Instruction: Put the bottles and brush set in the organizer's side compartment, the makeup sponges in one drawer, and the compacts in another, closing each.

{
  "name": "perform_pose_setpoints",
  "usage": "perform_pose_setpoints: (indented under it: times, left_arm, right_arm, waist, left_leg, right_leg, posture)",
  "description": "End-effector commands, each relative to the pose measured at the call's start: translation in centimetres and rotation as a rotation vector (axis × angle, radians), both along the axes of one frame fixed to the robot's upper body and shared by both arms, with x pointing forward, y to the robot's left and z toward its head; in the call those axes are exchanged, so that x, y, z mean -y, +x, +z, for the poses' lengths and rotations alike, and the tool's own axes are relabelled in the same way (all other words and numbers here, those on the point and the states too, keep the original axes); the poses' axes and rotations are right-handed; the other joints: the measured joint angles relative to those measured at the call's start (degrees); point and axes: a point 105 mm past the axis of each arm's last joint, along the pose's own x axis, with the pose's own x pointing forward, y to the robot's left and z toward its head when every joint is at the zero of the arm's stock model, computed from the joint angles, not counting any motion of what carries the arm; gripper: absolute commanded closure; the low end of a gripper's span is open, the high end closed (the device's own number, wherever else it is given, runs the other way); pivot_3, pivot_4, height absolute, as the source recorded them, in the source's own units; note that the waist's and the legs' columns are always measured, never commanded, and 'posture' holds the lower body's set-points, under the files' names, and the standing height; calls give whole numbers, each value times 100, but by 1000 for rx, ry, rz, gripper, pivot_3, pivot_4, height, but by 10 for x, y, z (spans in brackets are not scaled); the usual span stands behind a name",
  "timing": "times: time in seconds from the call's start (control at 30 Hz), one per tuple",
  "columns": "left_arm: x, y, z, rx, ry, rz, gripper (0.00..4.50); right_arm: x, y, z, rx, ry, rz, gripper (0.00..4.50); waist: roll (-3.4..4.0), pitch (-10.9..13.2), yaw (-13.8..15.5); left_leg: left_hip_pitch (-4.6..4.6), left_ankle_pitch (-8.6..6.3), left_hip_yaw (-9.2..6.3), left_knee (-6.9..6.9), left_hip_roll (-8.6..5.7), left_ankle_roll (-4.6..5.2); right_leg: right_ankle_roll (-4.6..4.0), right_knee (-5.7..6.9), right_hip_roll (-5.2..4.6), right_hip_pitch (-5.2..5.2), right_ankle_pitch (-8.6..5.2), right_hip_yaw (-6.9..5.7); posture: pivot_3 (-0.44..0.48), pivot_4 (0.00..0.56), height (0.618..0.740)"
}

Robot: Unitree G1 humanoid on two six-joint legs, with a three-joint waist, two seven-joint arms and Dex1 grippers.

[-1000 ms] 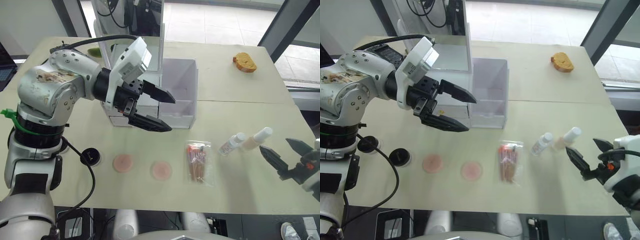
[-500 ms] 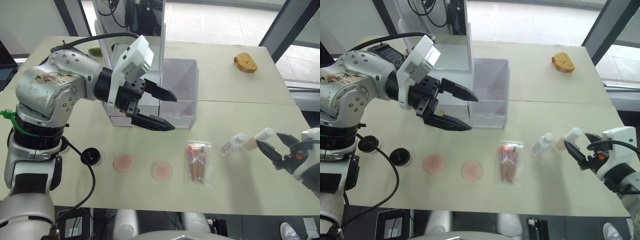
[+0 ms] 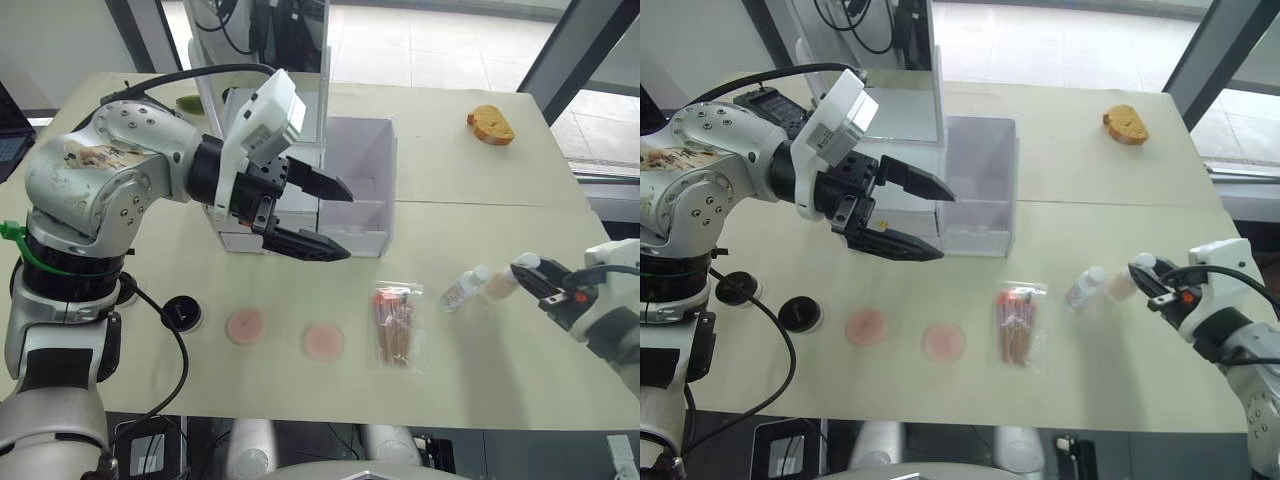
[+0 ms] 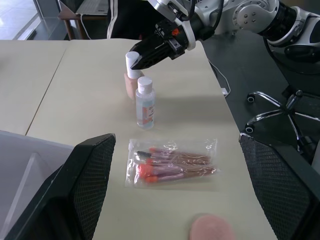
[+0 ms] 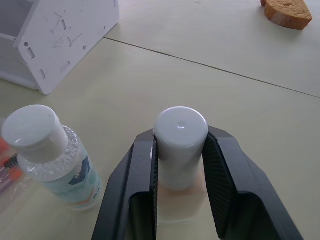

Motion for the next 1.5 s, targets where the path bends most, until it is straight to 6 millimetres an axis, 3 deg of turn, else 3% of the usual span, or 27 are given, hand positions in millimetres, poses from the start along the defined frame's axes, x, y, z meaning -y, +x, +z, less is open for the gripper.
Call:
perform_pose_setpoints:
  times: [0.03, 0.27, 0.5, 0.67, 0.83, 1.0, 1.17, 1.27, 1.5]
  left_arm:
    - [-1, -5, 8, 37, -15, -8, 212]
    - [-1, -2, 9, 44, -21, -1, 212]
    - [-4, 0, 9, 41, -24, 8, 212]
    - [-43, 13, 2, 3, -37, 105, 212]
    - [-73, 27, -1, 58, -9, 284, 212]
    - [-81, 14, 4, 78, -25, 328, 212]
    - [-87, 5, 6, 84, -43, 378, 212]
    - [-87, 2, 5, 84, -50, 396, 212]
    - [-77, -3, 7, 84, -65, 385, 212]
  right_arm:
    - [2, 1, 7, 24, -40, -1, 3556]
    - [3, 3, 14, 44, -40, 12, 3556]
    - [-5, 4, 42, 105, 16, 68, 3556]
    - [-59, 15, 115, 239, 74, 295, 3556]
    - [-94, 38, 148, 214, 147, 366, 3556]
    - [-130, 55, 146, 122, 180, 411, 3556]
    - [-158, 62, 118, 16, 233, 441, 3556]
    - [-161, 72, 103, -3, 174, 394, 3556]
    - [-166, 85, 92, 32, 115, 340, 3556]
  waist:
    - [0, 0, 5]
    - [0, 0, 1]
    - [0, 0, -13]
    - [53, 22, -163]
    - [34, 38, -129]
    - [34, 39, -47]
    - [36, 40, 26]
    - [36, 40, 40]
    - [36, 40, 10]
  left_leg:
    - [0, 0, 0, 1, 0, 0]
    - [1, 0, 0, 0, 0, 0]
    - [0, 0, 0, 0, 0, 0]
    - [7, 1, 0, -3, 0, 1]
    - [3, 1, -34, -18, 2, 2]
    - [-35, 1, -33, -9, 1, 2]
    - [-45, 1, -39, -15, 1, 2]
    - [-52, 1, -41, -11, 1, 2]
    - [-52, 1, -43, -9, 2, 2]
  right_leg:
    - [0, -1, 0, 0, 0, 0]
    - [0, 0, 0, 0, 0, 0]
    - [0, 1, 0, -2, 0, 0]
    - [-6, 6, 5, -6, 6, 6]
    - [-14, 9, 18, -10, 2, -10]
    - [-13, 3, 14, -34, 4, -11]
    - [5, 9, 15, -43, 15, -21]
    - [13, 9, 15, -47, 18, -24]
    - [14, 12, 16, -50, 19, -26]
  posture:
    - [0, 150, 715]
    - [0, 150, 715]
    - [0, 150, 715]
    - [0, 150, 715]
    - [0, 150, 715]
    - [0, 150, 715]
    - [0, 150, 715]
    - [0, 150, 715]
    - [0, 150, 715]
